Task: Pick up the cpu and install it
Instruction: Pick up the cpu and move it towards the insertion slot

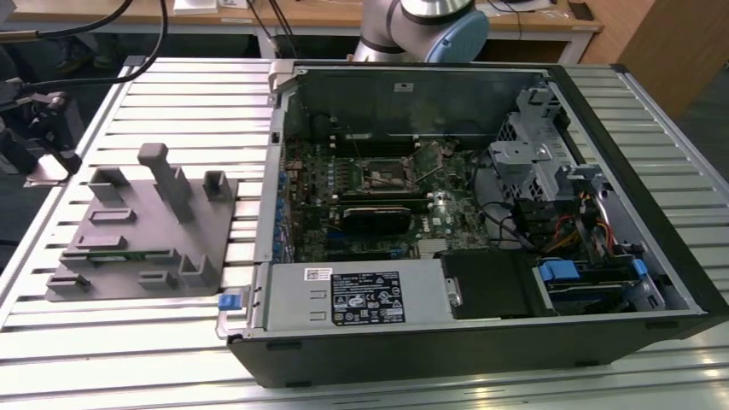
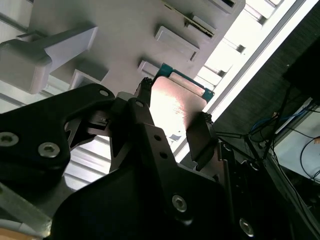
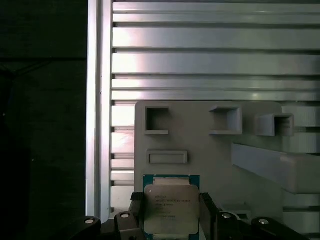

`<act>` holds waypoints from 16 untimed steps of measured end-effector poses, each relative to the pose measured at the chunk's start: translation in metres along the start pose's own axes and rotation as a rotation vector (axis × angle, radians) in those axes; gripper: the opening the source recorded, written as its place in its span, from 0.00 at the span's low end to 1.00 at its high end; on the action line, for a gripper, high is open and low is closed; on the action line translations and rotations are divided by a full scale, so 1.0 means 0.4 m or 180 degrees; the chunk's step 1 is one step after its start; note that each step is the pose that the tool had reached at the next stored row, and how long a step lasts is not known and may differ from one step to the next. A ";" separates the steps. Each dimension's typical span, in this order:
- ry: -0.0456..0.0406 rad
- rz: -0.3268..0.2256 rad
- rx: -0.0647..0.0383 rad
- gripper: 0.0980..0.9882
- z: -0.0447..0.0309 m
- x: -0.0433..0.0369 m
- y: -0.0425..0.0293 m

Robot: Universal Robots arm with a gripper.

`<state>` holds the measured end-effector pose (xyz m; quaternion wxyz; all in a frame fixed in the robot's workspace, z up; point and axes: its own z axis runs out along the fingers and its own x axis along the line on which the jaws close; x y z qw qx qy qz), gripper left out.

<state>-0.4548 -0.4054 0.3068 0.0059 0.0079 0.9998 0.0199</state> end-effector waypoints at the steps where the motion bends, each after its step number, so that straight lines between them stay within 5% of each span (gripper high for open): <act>1: 0.0000 0.0000 0.0000 0.49 -0.002 0.000 0.000; 16: 0.0000 0.0000 0.0000 0.49 -0.022 0.000 0.002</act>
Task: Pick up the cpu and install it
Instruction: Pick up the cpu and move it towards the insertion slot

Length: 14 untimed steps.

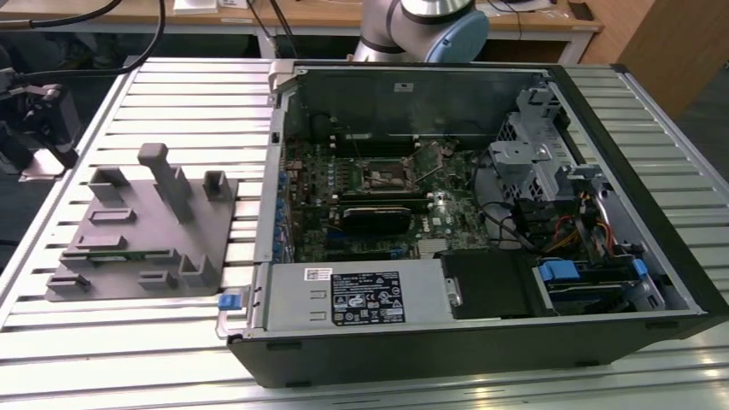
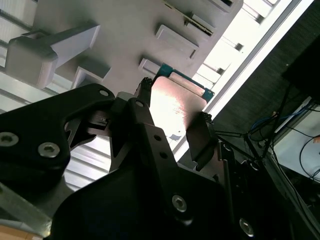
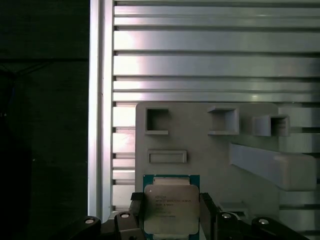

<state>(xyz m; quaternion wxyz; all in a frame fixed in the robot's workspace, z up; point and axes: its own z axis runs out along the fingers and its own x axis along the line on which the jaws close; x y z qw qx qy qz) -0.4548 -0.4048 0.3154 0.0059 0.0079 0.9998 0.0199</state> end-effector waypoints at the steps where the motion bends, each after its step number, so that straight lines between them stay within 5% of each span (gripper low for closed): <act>1: 0.0000 0.0000 0.0000 0.49 -0.001 0.000 0.000; 14: 0.0000 0.0000 0.0000 0.49 -0.017 0.000 0.002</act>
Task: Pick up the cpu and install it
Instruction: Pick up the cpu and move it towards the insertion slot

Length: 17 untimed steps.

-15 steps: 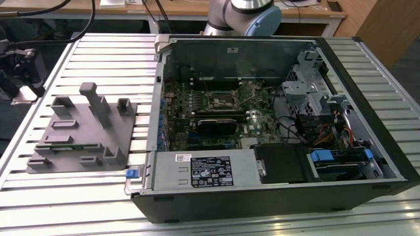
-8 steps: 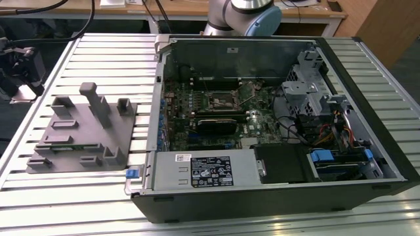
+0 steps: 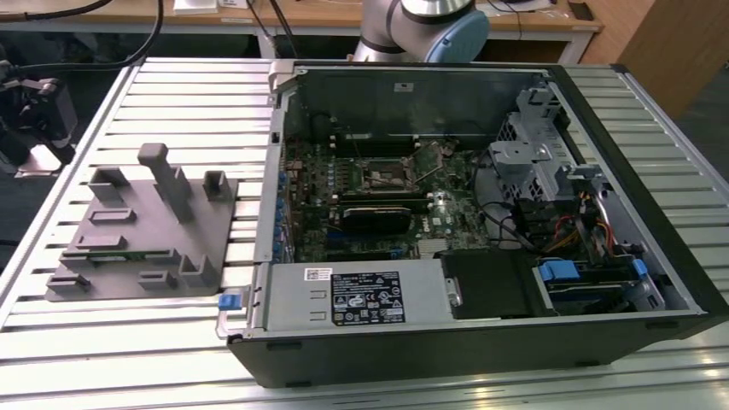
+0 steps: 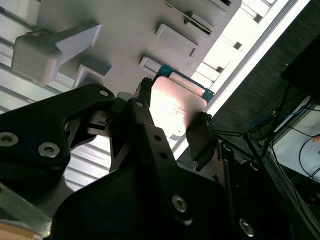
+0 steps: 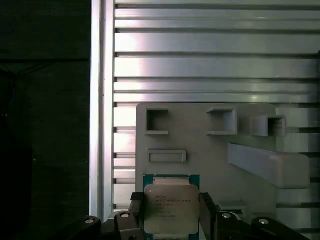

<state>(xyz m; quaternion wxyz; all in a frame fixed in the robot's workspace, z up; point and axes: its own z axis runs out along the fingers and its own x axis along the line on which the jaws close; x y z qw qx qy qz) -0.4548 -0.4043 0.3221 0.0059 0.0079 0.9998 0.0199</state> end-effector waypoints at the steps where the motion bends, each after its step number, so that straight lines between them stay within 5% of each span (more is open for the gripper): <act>1: 0.0000 0.0000 0.0000 0.49 -0.001 0.000 0.000; 17: 0.0000 0.0000 0.0000 0.49 -0.035 0.000 0.002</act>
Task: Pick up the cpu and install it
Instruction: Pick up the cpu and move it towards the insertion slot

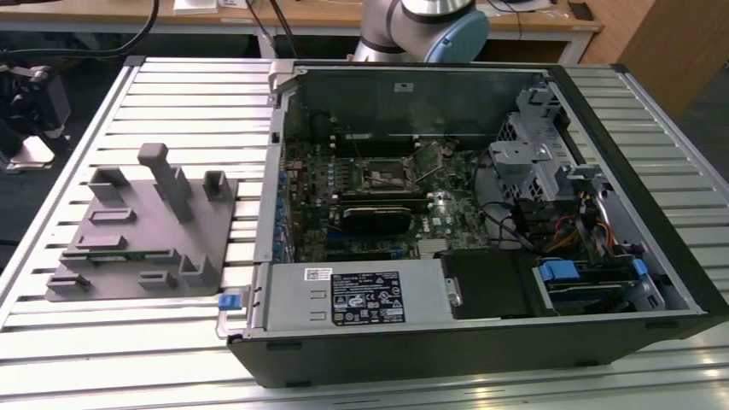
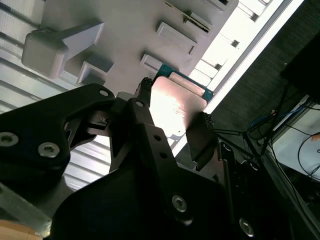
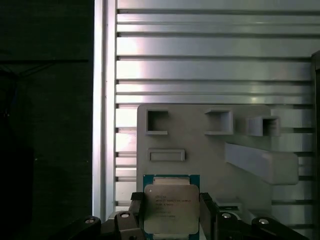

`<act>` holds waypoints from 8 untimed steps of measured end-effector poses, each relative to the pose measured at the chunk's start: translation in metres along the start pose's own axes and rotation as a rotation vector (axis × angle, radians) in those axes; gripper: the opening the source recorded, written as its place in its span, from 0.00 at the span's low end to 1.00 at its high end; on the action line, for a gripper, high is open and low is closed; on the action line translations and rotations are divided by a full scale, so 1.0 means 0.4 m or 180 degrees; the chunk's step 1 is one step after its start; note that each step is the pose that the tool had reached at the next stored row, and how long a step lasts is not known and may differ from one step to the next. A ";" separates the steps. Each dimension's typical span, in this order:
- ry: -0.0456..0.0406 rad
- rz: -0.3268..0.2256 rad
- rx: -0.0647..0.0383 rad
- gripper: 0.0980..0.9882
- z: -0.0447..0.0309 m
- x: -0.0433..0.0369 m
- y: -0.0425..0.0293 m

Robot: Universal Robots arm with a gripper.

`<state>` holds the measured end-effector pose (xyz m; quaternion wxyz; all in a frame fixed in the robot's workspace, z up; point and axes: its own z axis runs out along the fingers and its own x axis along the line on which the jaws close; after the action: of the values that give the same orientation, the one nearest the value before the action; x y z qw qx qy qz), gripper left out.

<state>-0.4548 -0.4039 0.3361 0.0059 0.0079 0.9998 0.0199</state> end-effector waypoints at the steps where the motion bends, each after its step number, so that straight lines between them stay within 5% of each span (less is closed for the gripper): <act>1: 0.0000 0.0000 0.0000 0.49 -0.004 0.000 0.000; 8: 0.0000 0.0000 0.0000 0.49 -0.034 0.000 0.004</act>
<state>-0.4548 -0.4029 0.3497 0.0059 0.0079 0.9998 0.0199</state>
